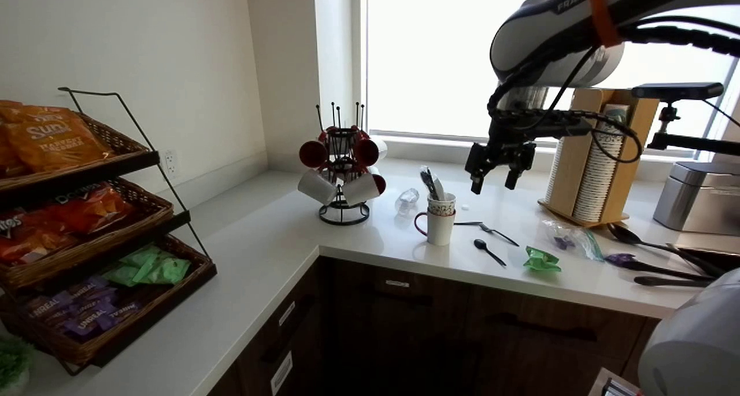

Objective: Put the spoon in the cup

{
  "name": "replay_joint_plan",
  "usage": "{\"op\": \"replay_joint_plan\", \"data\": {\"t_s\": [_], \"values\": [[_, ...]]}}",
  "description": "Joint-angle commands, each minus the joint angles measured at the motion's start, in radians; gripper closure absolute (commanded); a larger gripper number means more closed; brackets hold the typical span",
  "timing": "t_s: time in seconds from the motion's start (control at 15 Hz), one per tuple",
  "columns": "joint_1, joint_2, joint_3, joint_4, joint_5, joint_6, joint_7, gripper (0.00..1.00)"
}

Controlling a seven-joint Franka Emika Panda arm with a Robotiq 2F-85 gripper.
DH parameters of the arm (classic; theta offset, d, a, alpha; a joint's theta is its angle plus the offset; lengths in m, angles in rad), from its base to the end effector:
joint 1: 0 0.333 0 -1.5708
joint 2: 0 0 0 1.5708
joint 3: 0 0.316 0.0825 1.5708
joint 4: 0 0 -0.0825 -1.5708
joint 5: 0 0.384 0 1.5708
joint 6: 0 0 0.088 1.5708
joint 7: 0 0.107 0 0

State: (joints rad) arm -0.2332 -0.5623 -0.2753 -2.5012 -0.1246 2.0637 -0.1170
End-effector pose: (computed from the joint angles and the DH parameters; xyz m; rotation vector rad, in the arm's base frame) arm 0.3379 -0.2021 0.4791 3.0989 -0.4774 0.1815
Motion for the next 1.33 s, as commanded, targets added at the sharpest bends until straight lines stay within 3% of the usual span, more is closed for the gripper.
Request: {"op": "replay_joint_plan", "data": {"t_s": [0.0,0.27,0.47,0.53,1.07,1.27], "values": [[0.004,0.151,-0.1,0.009,0.03,0.103,-0.17,0.0],[0.017,0.298,-0.185,0.028,0.115,0.253,-0.349,0.0],[0.007,0.415,-0.192,0.037,0.166,0.404,-0.401,0.0],[-0.017,0.33,-0.165,0.011,0.135,0.337,-0.363,0.0],[-0.027,0.47,-0.166,0.057,0.152,0.417,-0.379,0.0],[-0.032,0.562,-0.175,0.077,0.235,0.443,-0.435,0.0]]}}
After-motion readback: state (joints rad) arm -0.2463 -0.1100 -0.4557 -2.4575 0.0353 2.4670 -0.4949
